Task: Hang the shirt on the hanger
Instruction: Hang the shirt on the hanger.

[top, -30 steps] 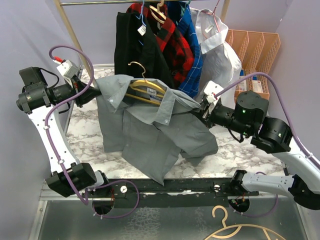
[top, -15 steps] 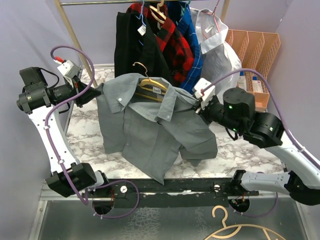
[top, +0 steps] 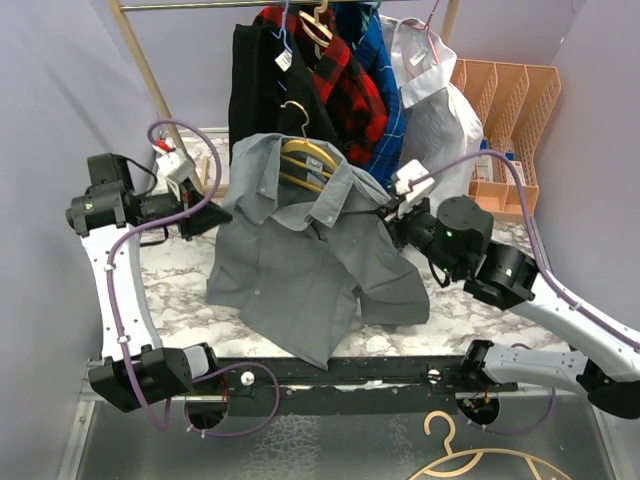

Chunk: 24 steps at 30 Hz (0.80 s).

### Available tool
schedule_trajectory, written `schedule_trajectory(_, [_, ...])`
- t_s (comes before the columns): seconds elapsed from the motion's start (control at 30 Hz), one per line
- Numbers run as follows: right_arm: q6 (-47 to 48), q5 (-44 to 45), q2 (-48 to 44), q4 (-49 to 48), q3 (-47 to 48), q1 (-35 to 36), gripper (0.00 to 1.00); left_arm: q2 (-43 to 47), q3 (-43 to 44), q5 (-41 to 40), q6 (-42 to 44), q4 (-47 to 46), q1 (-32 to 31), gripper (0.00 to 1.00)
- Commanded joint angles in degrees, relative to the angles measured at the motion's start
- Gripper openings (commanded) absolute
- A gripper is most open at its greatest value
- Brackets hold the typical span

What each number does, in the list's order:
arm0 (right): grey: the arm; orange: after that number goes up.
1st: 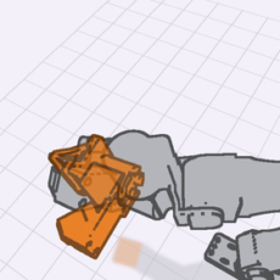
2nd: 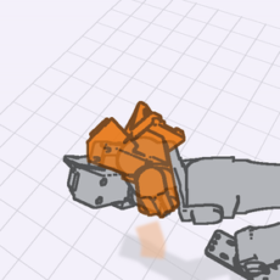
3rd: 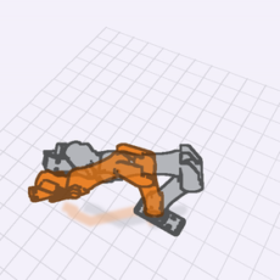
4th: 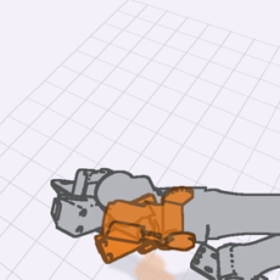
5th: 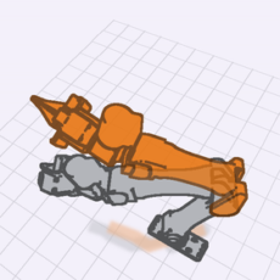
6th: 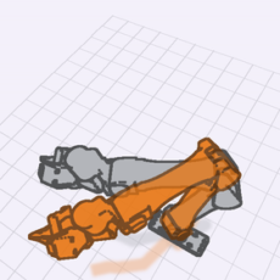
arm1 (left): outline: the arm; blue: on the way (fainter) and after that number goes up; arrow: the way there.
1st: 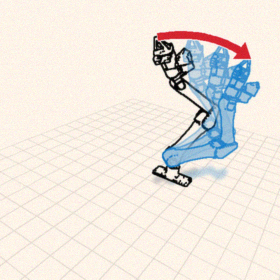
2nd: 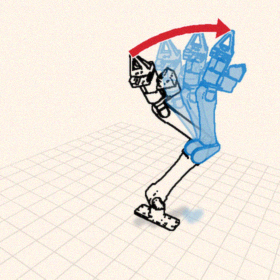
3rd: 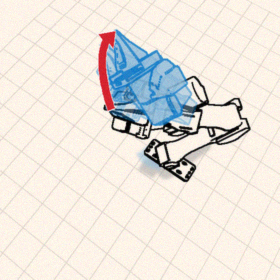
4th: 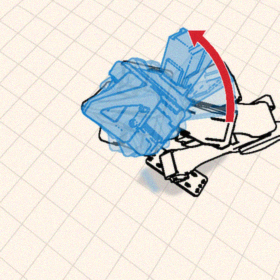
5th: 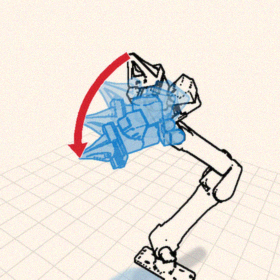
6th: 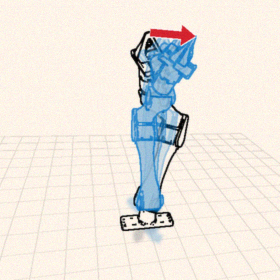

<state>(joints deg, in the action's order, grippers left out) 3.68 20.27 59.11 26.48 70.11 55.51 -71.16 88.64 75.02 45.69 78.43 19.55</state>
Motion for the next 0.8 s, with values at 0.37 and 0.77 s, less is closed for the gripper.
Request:
schedule_trajectory(0.37, [0.1, -5.0, -5.5, -22.6, -4.8, -0.1, 0.01, 3.3, -16.5, -20.9, -5.6, -15.3, -7.0, 0.60])
schedule_trajectory(0.77, [10.8, -15.2, -19.7, -3.0, -2.6, 0.0, 0.01, 1.1, 13.1, -13.7, -8.8, -8.7, -7.1, 0.99])
